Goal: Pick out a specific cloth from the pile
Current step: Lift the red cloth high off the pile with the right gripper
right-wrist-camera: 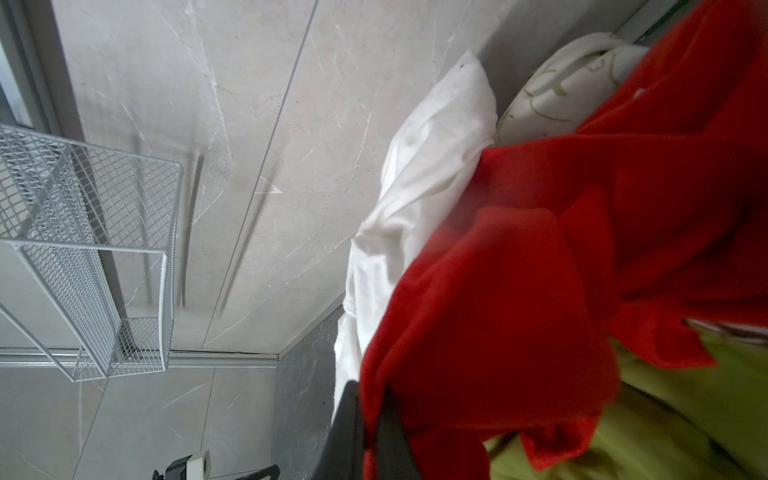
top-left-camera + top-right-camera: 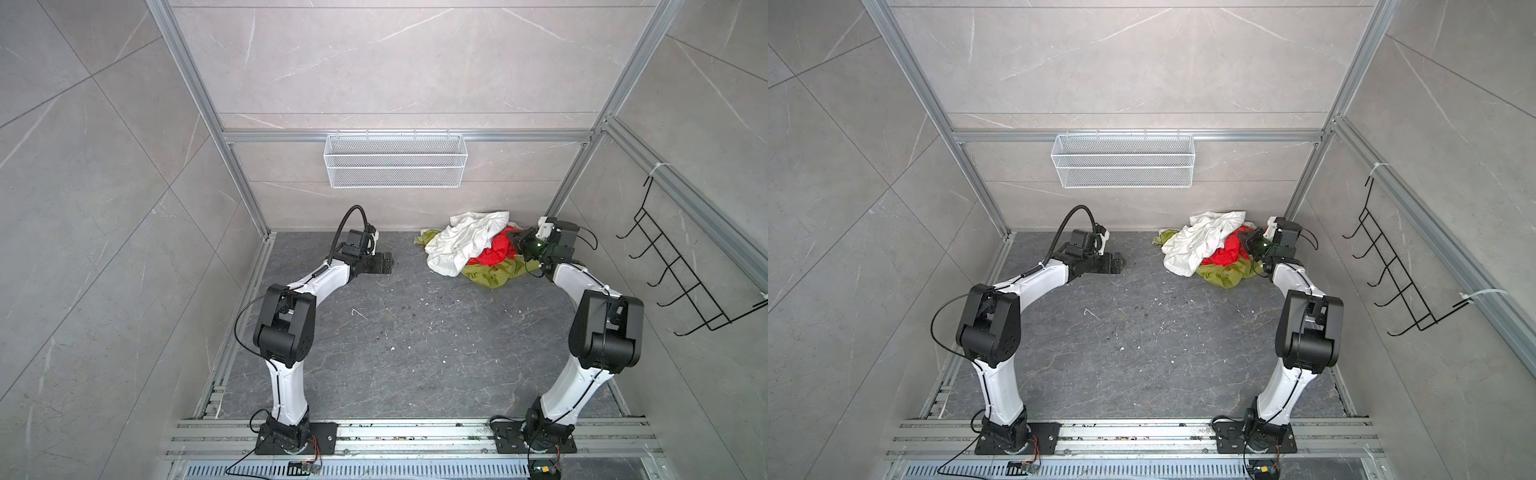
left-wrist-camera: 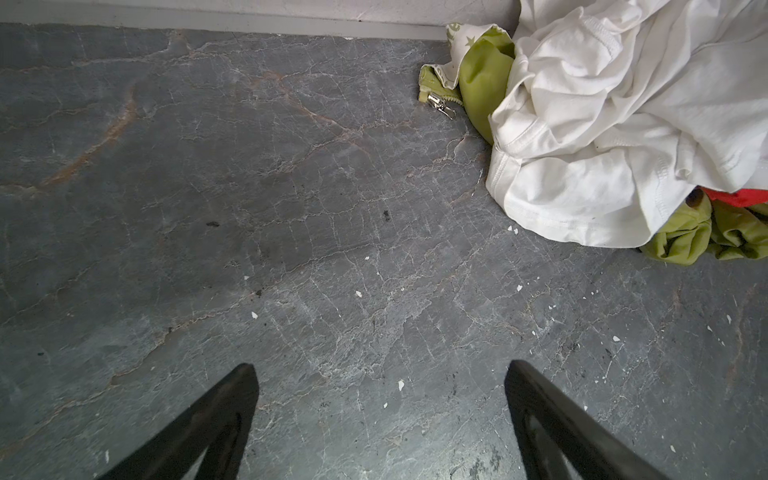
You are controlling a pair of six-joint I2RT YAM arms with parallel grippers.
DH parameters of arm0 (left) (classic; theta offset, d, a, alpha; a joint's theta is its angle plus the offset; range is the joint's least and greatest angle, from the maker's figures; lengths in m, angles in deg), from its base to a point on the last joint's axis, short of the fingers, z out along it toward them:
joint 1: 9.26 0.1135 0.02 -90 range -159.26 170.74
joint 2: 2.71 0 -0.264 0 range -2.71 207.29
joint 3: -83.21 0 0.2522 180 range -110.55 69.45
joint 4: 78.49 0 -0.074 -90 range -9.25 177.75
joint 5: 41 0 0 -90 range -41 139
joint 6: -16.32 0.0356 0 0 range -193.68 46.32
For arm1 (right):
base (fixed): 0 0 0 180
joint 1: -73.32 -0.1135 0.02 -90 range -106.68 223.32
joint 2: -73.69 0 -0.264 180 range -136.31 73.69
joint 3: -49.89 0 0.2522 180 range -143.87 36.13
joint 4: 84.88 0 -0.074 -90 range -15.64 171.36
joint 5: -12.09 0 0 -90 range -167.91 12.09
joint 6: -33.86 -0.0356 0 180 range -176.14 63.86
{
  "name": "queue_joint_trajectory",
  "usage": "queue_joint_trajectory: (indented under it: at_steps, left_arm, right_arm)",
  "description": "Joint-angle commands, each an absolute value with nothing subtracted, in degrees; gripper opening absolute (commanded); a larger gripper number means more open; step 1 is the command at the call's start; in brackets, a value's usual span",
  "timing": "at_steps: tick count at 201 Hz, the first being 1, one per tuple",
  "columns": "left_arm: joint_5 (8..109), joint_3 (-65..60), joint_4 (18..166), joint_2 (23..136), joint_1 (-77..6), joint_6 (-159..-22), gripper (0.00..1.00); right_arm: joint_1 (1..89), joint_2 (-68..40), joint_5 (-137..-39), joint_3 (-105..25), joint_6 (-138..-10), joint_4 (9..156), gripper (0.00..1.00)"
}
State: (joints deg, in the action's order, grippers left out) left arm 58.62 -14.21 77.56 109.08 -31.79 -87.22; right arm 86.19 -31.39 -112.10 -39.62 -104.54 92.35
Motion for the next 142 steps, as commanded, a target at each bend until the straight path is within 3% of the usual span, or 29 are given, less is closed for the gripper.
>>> queue_joint_trajectory:
  at_steps: [1,142]
  left_arm:
    - [59.59,-13.62,79.22,106.37,-32.29,-88.34,0.96]
    - [59.28,-12.33,80.1,104.91,-32.73,-88.51,0.96]
  right_arm:
    - [85.9,-27.61,-110.62,-40.13,-101.71,90.85,0.0]
    - [85.29,-20.54,-108.32,-42.46,-100.0,87.71,0.0]
